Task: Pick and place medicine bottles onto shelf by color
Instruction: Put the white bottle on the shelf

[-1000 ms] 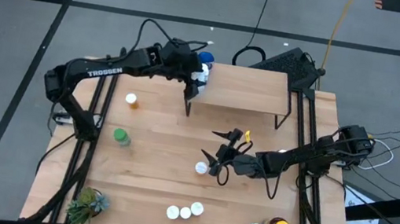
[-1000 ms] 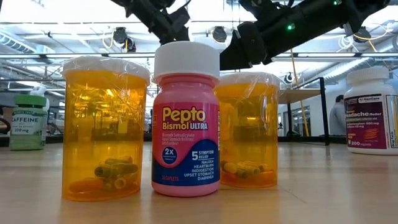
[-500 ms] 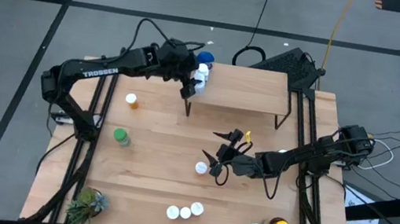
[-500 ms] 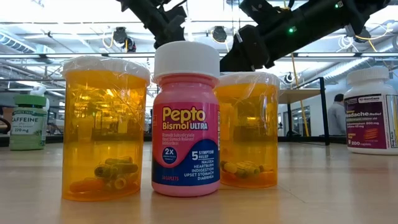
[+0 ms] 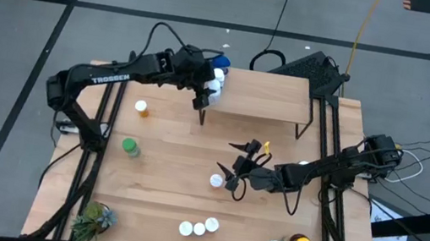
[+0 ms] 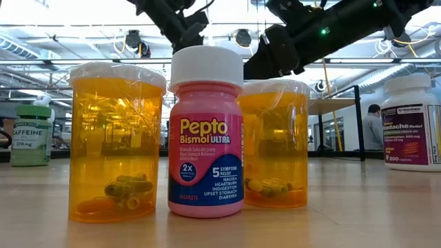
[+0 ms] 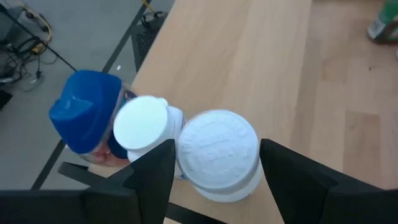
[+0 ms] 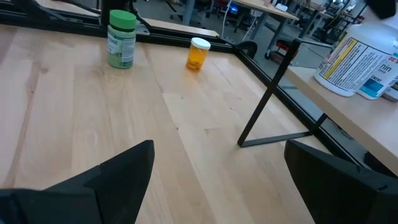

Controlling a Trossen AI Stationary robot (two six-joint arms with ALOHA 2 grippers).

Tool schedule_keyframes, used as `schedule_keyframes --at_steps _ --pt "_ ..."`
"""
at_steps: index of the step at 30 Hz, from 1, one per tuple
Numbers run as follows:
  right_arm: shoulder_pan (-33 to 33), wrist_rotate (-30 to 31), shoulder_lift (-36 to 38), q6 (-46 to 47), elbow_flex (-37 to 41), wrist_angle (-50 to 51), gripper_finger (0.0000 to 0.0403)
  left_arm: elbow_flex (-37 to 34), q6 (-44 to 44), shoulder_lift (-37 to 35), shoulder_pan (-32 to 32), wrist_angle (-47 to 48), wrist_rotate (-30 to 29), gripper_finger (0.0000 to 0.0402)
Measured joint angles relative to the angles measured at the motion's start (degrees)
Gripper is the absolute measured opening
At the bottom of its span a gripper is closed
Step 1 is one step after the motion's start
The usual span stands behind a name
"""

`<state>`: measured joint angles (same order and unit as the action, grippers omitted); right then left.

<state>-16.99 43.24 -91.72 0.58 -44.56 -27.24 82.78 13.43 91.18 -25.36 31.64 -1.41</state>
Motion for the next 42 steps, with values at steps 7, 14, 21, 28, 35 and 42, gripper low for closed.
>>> schedule_keyframes --at_steps 7,14,21,28,35,42 --pt "0.0 0.0 0.0 -0.76 0.0 -0.38 0.0357 0.0 -3.31 -0.02 0.42 -0.45 0.04 0.02" --pt "0.02 0.0 0.0 -0.81 0.0 -0.38 0.0357 0.02 -15.89 -0.02 2.01 -2.58 -6.4 0.02" --pt "0.02 -0.01 0.0 -0.81 0.0 -0.4 0.0357 0.02 -17.77 -0.02 5.47 -3.65 -12.59 0.0177" --pt "0.02 0.0 0.0 -2.22 0.0 -1.93 0.0357 0.02 -15.0 -0.19 8.44 -3.63 -12.7 0.0159" --pt "0.11 0.2 2.56 -6.22 0.0 -4.33 0.0357 -0.02 -12.36 -1.25 10.85 -1.72 -12.77 0.0159" --pt "0.13 0.42 7.75 -5.47 0.0 -0.25 0.0357 0.0 -12.23 -3.67 12.91 5.14 -15.3 0.0159"
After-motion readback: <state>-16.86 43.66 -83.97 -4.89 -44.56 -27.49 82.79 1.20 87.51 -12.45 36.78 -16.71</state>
